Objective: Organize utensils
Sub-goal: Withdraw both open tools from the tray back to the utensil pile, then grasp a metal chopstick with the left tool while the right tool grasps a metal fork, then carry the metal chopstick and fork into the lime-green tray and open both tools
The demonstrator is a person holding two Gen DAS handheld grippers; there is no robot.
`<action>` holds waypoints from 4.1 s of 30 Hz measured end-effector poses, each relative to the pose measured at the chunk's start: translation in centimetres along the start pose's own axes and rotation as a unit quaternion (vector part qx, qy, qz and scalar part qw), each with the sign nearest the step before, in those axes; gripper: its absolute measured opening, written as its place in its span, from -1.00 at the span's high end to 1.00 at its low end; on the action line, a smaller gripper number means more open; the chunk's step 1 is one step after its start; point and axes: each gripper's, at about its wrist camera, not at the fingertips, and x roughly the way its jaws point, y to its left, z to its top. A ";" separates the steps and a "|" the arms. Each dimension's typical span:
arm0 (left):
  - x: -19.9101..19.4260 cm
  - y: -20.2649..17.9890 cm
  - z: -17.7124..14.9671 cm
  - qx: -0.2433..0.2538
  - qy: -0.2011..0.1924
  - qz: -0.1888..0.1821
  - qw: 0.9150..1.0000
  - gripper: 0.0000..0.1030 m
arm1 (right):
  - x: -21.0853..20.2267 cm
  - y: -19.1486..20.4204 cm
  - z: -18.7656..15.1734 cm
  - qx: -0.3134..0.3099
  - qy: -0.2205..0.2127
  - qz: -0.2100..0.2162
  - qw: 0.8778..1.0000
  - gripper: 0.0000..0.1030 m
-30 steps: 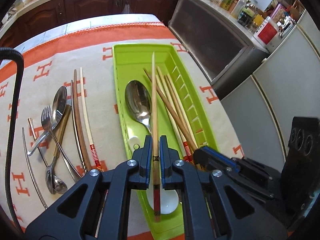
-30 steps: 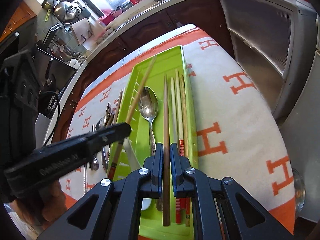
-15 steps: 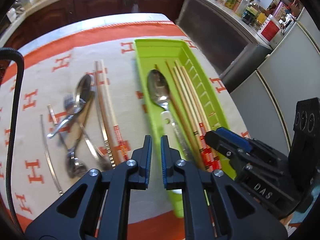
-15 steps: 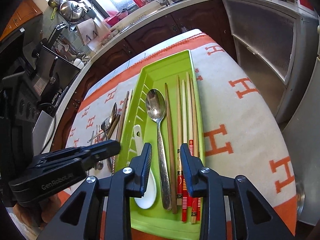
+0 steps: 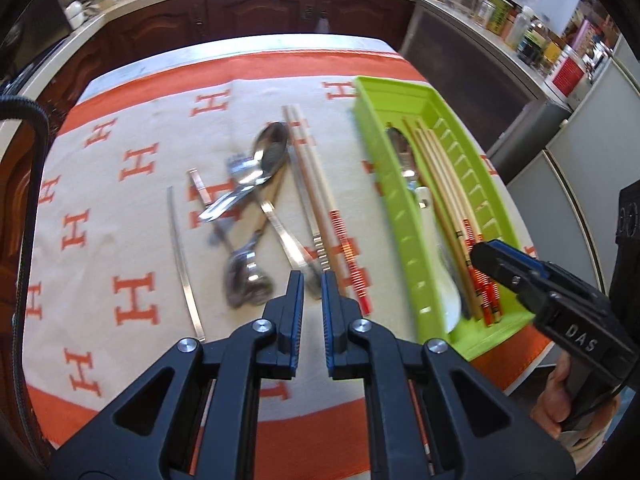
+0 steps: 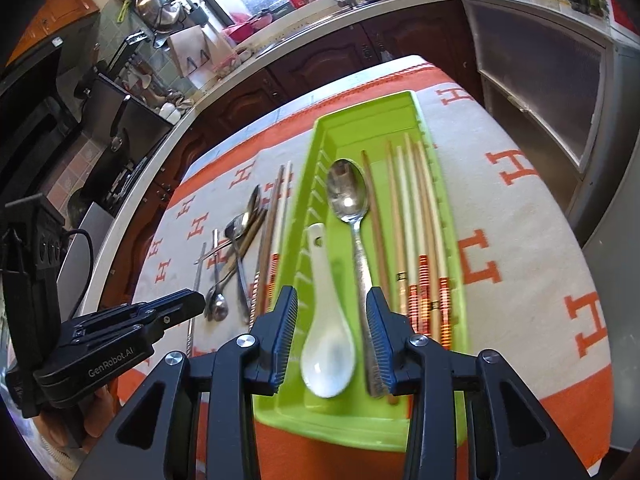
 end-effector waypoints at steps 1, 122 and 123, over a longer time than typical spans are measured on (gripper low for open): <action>-0.3 0.7 -0.3 -0.005 -0.002 0.004 1.000 0.88 | -0.1 0.3 0.0 -0.004 0.000 0.002 1.000 0.30; -2.3 8.2 -0.9 -0.085 -0.024 -0.052 0.995 0.94 | 2.6 8.8 3.8 -0.087 0.035 0.071 0.993 0.96; -2.5 7.6 -0.5 -0.079 -0.026 -0.058 0.995 0.94 | 2.0 8.0 3.9 -0.081 0.029 0.067 0.994 0.96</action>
